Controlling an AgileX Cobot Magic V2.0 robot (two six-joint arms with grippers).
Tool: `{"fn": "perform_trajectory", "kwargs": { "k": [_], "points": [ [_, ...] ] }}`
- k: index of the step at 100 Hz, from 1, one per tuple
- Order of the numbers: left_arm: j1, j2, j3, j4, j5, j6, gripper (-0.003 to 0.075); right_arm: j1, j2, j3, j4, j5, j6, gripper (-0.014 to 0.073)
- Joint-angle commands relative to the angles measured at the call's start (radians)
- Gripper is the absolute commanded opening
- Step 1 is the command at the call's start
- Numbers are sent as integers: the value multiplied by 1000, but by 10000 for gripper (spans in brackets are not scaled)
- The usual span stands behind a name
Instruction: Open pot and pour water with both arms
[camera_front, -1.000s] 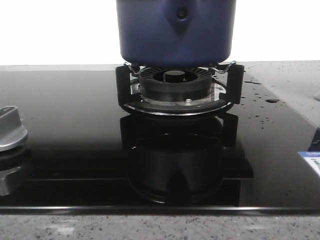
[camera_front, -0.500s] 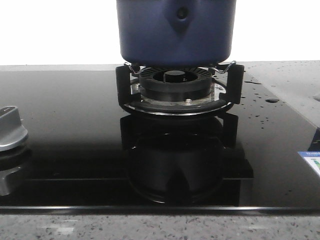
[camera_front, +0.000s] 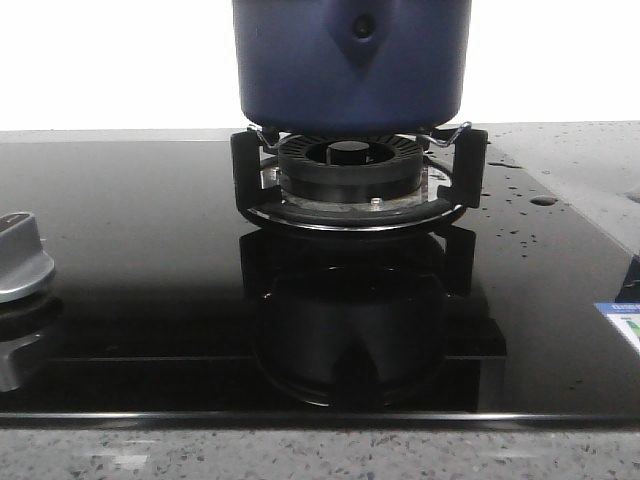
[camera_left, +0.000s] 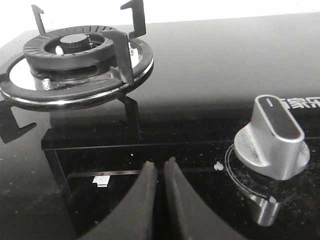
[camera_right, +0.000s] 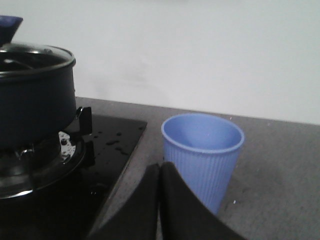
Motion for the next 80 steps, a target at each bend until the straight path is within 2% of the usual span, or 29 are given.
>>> {"fn": "perform_trajectory", "kwargs": {
  "k": [1, 11, 20, 28, 32, 35, 54, 73, 80],
  "points": [
    [3, -31, 45, -4, -44, -10, -20, -13, -2, 8, 135, -30, -104, -67],
    [3, -31, 45, -4, -44, -10, -20, -84, -11, 74, 457, -57, -397, -67],
    [3, -31, 45, -4, -44, -10, -20, -179, -22, 159, 639, -171, -589, -67],
    [3, -31, 45, -4, -44, -10, -20, -253, -53, 241, 645, -311, -605, -67],
    [3, -31, 45, -4, -44, -10, -20, -288, -80, 275, 645, -338, -605, -67],
    [3, -31, 45, -4, -44, -10, -20, -307, -102, 269, 645, -258, -605, -67],
    [3, -31, 45, -4, -44, -10, -20, -352, -253, 269, 645, -63, -605, -67],
    [3, -31, 45, -4, -46, -10, -20, -352, -246, 269, 653, 98, -605, -67],
    [3, -31, 45, -4, -46, -10, -20, -352, -246, 269, 655, 99, -605, -67]
  ]
}}
